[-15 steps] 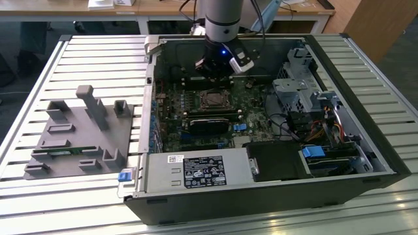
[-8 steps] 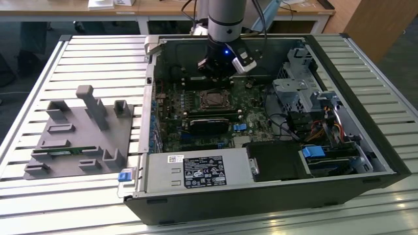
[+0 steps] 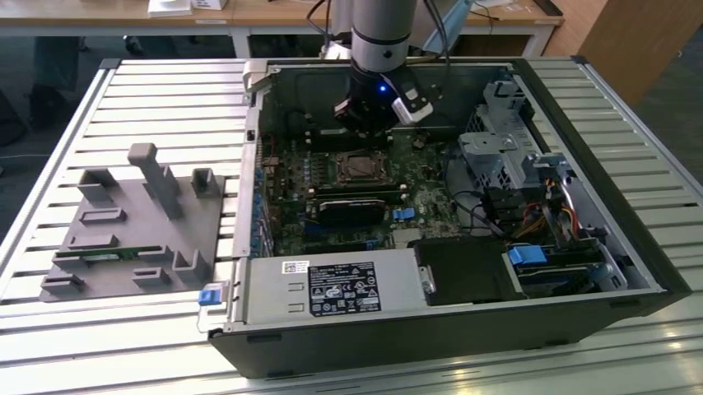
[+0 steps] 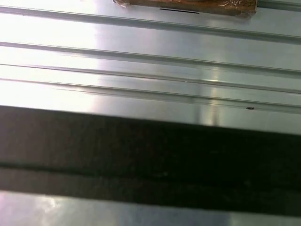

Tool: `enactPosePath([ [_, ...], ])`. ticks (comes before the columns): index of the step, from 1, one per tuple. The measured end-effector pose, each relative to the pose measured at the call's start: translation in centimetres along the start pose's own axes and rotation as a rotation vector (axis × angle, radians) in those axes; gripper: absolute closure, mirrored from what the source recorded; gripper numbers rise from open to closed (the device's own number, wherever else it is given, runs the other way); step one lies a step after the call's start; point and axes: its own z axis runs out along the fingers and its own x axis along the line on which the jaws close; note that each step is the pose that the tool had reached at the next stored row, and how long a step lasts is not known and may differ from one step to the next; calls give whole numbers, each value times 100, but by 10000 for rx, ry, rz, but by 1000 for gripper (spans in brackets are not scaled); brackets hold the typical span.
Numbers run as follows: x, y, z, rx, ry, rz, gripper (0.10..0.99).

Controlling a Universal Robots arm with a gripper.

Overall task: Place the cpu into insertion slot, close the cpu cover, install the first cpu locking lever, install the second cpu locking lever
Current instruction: 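Install the first cpu locking lever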

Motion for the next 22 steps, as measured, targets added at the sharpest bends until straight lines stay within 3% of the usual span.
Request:
enactPosePath([
  [6,-2,-4,37,79,5,-2,980],
  [14,-2,2,48,503,36,-10,980],
  [22,-3,20,82,535,41,-12,980],
])
